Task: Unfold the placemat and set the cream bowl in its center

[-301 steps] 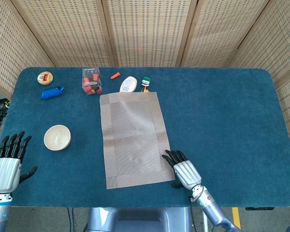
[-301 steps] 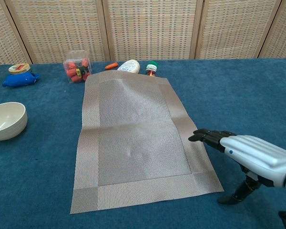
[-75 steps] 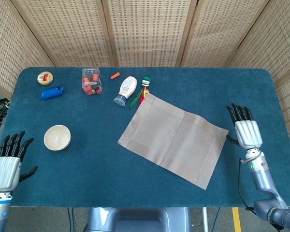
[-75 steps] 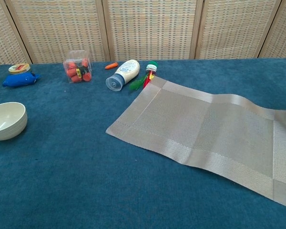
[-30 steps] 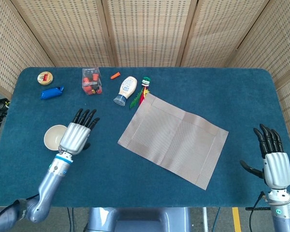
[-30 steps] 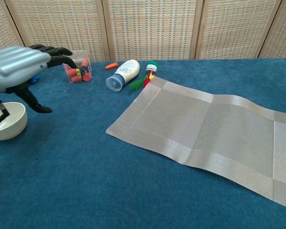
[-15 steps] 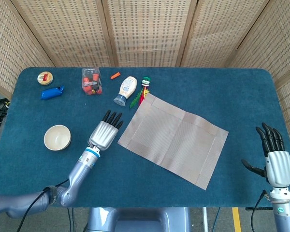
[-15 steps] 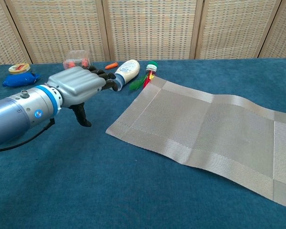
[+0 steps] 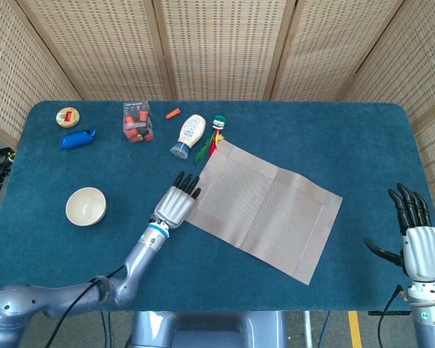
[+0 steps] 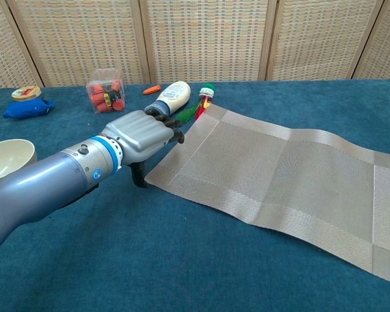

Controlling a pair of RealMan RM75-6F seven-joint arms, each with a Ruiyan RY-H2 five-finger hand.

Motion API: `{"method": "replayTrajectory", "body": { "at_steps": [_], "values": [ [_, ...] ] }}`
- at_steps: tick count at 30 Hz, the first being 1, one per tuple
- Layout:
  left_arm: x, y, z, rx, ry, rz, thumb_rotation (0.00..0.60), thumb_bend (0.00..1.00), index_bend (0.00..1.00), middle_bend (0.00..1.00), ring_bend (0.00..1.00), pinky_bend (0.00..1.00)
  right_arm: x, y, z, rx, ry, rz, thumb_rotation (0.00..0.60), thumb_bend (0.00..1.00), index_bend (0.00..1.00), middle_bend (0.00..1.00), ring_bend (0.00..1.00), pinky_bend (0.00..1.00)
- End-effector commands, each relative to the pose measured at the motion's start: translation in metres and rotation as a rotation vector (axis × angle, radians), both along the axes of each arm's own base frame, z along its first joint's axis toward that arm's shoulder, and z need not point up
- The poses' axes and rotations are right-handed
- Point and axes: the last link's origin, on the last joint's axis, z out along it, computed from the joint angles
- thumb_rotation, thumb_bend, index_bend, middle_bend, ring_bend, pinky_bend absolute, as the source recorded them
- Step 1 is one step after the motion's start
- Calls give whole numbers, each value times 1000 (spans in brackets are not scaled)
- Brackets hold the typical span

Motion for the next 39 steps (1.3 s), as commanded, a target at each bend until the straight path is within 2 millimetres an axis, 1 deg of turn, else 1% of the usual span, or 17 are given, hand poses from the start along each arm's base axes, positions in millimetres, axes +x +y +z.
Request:
{"method": "replayTrajectory", "body": {
  "at_steps": [1, 5, 7, 10, 13, 15, 18, 22, 26, 28, 35, 39],
  "values": [
    [0, -1, -5, -6, 11, -4, 600, 84, 164, 0, 0, 0, 1, 0, 1, -2, -7, 5, 600, 224, 59, 0, 0, 0],
    [0, -2, -9, -5, 21, -13, 600, 91, 168, 0, 0, 0, 1, 0, 0, -3, -13, 6, 600, 224, 60, 0, 0, 0],
    [1, -3, -10, -2, 23, -20, 600, 111, 176, 0, 0, 0, 1, 0, 0, -1, -17, 5, 600, 224, 60, 0, 0, 0],
    [3, -3, -13, 5, 15, -31, 600, 190, 198, 0, 0, 0, 1, 0, 1, -5, -22, 11, 600, 224, 60, 0, 0, 0],
    [5, -4, -14, 19, 6, -51, 600, 297, 222, 0, 0, 0, 1, 1, 1, -8, -25, 14, 600, 224, 60, 0, 0, 0],
    [6, -4, -15, 25, 0, -61, 600, 373, 228, 0, 0, 0, 2, 1, 2, -9, -29, 15, 600, 223, 60, 0, 0, 0],
    [6, -4, -15, 27, -10, -66, 600, 447, 228, 0, 0, 0, 2, 1, 2, -7, -32, 15, 600, 224, 60, 0, 0, 0],
    [7, -5, -14, 28, -25, -78, 600, 459, 241, 0, 0, 0, 3, 1, 2, -2, -40, 22, 600, 223, 60, 0, 0, 0],
    [7, -5, -13, 35, -38, -87, 600, 458, 278, 0, 0, 0, 4, 2, 1, 2, -52, 29, 600, 223, 60, 0, 0, 0],
    [9, -5, -12, 40, -50, -98, 600, 458, 318, 0, 0, 0, 4, 3, 2, 6, -61, 34, 600, 223, 60, 0, 0, 0],
    [10, -5, -11, 51, -68, -111, 600, 458, 531, 0, 0, 0, 6, 3, 2, 10, -65, 41, 600, 222, 60, 0, 0, 0],
    [8, -4, -11, 57, -68, -112, 600, 457, 589, 0, 0, 0, 6, 4, 2, 14, -76, 44, 600, 222, 61, 0, 0, 0]
  ]
}}
